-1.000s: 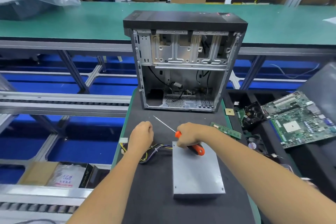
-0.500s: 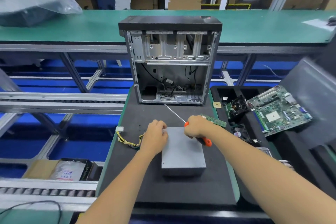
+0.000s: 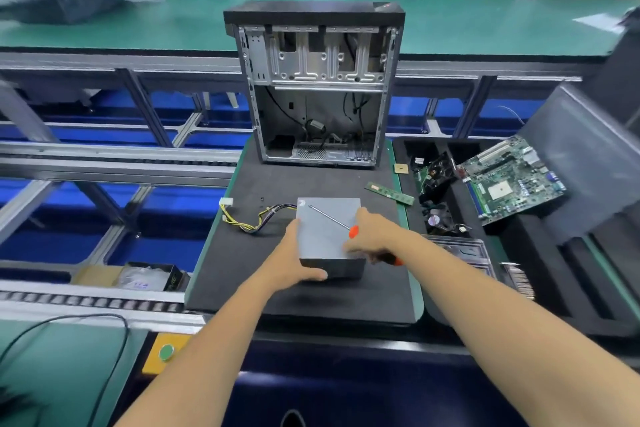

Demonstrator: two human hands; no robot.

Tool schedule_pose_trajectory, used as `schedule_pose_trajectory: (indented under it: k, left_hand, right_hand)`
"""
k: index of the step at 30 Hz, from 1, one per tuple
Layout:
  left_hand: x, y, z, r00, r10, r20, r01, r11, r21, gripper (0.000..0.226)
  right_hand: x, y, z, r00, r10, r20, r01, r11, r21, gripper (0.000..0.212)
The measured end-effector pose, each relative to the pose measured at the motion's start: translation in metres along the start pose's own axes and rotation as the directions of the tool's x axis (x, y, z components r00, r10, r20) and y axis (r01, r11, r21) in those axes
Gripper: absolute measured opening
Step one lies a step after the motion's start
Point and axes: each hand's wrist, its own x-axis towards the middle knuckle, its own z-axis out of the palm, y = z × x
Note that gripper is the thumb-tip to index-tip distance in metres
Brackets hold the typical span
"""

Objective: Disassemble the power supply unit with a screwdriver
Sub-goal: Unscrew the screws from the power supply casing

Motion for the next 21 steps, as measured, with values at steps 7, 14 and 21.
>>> schedule_pose_trajectory:
  k: [7,14,21]
  left_hand:
    - [-0.001,-0.014,0.005,0.998,-0.046,-0.05,0.045,0.999,-0.013,0.091]
    - [0.003,-0.023,0.01,0.995,-0.017,-0.103,0.011,0.998,-0.054,0.101]
    - [0.01,-0.008,-0.004,0.957,-0.024,-0.29,-0.01,0.993,-0.115,0.058]
  right_hand:
    - [0.003,0.008,0.004,0.994,-0.073,0.087,0.085,0.985,-0.148,0.104]
    - [0.007,0.011,0.002,0.99,-0.137,0.044,0.142,0.98,-0.142,0.086]
    - [0.007,0.001,-0.016,0.974,-0.22,-0.057,0.216,0.974,-0.07,0.024]
